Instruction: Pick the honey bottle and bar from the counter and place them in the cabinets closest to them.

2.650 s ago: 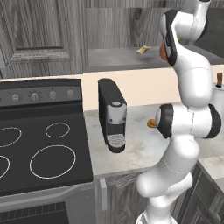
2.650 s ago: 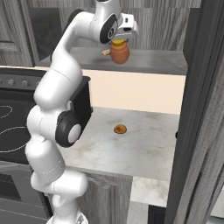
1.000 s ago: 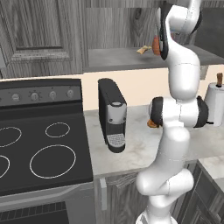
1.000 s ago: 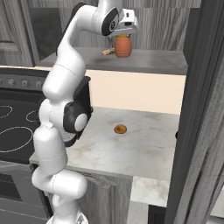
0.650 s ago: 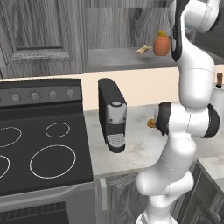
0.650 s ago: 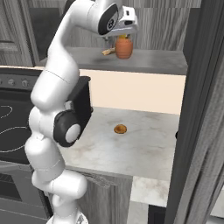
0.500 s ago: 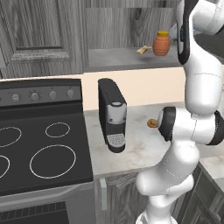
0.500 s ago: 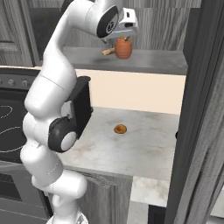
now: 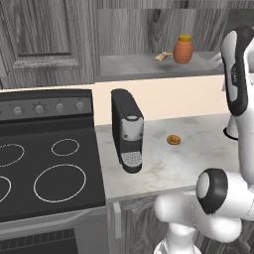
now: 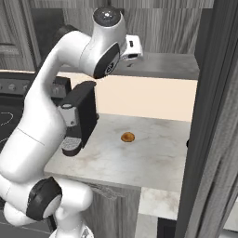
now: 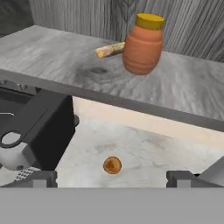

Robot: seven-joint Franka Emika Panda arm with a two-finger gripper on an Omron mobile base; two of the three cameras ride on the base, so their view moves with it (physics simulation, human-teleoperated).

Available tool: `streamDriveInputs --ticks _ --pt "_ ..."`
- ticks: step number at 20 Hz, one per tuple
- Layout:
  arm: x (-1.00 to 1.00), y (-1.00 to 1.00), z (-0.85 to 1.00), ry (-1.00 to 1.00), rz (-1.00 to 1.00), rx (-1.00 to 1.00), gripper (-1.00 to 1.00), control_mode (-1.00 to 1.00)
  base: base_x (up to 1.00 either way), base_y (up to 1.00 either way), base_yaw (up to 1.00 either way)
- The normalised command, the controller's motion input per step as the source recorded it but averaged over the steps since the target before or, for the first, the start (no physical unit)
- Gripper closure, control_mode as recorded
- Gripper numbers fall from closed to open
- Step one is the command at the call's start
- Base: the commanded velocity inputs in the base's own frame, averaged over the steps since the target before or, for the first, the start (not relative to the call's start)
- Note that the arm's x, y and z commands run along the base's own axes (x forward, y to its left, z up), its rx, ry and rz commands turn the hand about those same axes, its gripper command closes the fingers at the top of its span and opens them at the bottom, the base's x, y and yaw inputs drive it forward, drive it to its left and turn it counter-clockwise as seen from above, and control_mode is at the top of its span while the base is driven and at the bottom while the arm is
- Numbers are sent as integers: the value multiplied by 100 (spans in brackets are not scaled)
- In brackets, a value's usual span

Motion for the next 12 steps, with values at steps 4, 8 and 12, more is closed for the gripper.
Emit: streamDriveInputs --ticks 4,8,12 --pt "-100 14 -99 -17 1 -17 -100 -100 0 0 0" --pt "-100 18 -100 -16 0 -19 -100 -100 0 0 0" --pt "-92 11 -82 -24 1 -16 -100 -100 0 0 0"
